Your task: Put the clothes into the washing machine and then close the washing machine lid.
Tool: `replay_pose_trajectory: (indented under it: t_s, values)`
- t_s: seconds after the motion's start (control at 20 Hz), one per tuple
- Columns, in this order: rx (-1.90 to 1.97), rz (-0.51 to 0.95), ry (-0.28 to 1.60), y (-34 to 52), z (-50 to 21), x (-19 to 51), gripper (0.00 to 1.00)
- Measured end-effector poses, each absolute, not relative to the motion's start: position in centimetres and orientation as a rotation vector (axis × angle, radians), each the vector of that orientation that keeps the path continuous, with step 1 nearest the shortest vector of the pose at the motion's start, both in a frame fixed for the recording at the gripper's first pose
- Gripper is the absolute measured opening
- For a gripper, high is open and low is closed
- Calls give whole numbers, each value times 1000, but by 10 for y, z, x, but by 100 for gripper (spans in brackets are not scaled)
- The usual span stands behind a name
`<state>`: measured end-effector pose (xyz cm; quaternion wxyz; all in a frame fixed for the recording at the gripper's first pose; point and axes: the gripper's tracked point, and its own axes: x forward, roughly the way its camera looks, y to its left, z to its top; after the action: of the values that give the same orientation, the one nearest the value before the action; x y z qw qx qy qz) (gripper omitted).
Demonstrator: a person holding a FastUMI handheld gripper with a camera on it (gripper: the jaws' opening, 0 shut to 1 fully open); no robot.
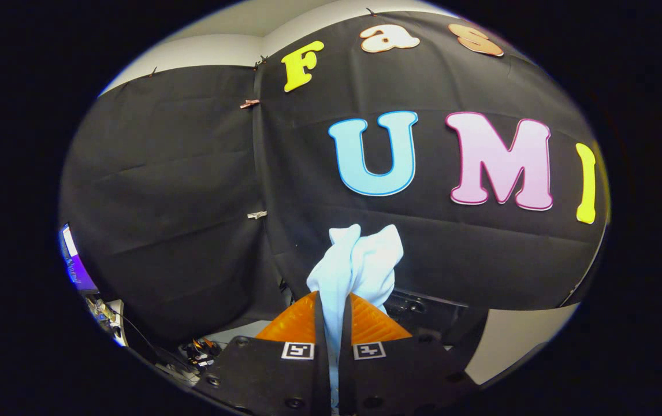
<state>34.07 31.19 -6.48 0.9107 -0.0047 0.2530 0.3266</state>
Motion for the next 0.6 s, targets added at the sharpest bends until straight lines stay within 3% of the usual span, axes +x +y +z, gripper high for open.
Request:
replay_pose_trajectory:
  t_s: [0.6]
  values:
    - [-241,741,803,330,-251,343,10]
